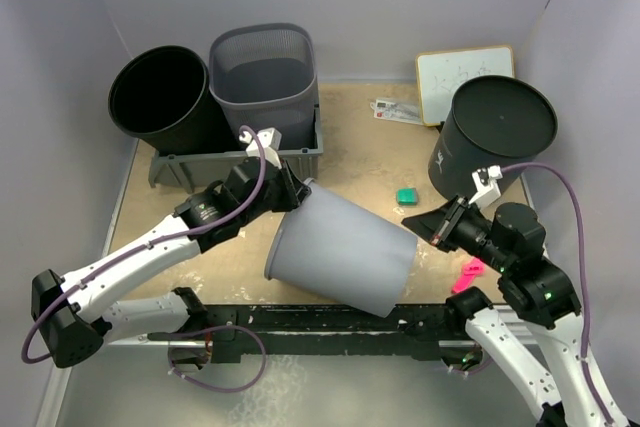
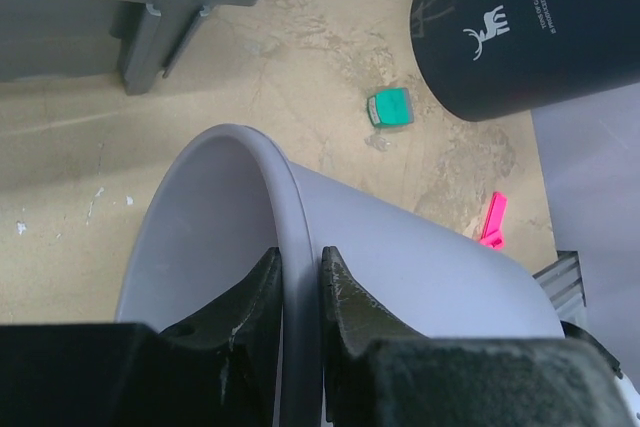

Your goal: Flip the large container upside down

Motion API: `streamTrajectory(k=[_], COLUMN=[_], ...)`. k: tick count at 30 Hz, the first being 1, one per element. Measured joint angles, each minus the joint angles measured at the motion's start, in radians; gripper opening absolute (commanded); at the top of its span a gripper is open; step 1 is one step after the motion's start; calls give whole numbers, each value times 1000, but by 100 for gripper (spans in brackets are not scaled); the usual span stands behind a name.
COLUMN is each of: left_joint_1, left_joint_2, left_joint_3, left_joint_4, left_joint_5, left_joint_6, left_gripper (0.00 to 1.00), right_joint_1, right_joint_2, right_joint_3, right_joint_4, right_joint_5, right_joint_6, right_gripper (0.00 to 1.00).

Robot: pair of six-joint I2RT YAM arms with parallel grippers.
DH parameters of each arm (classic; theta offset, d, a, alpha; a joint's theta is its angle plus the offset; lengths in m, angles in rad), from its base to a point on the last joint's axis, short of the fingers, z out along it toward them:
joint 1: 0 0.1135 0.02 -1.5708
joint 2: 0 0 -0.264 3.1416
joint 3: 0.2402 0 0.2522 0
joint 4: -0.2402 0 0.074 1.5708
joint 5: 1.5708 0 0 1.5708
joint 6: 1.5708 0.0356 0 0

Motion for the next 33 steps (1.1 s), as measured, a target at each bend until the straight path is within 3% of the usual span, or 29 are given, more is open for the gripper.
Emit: streamTrajectory(k=[3, 5, 9, 12, 23, 33], left_joint_1=[0, 0, 0, -1, -8, -3], left_joint_2=[2, 2, 0, -12, -27, -53], left_joint_3=[-10, -13, -19, -30, -82, -134], left_joint_4=[22, 31, 37, 39, 76, 126], left_joint_5=[3, 3, -2, -14, -56, -95], left_joint_6=[0, -1, -3, -14, -63, -96], left_gripper=[3, 2, 0, 0, 0, 0], right_joint_1=[0, 0, 1, 2, 2, -2], right_joint_2=[3, 17, 63, 71, 21, 7], right_joint_3=[7, 27, 105, 109, -70, -80], right_joint_4=[55, 48, -82, -198, -267, -159], right_joint_5=[-24, -22, 47, 96, -4, -101], right_joint_6=[-6, -17, -40, -53, -12, -22], right_gripper=[0, 13, 49, 62, 62, 58])
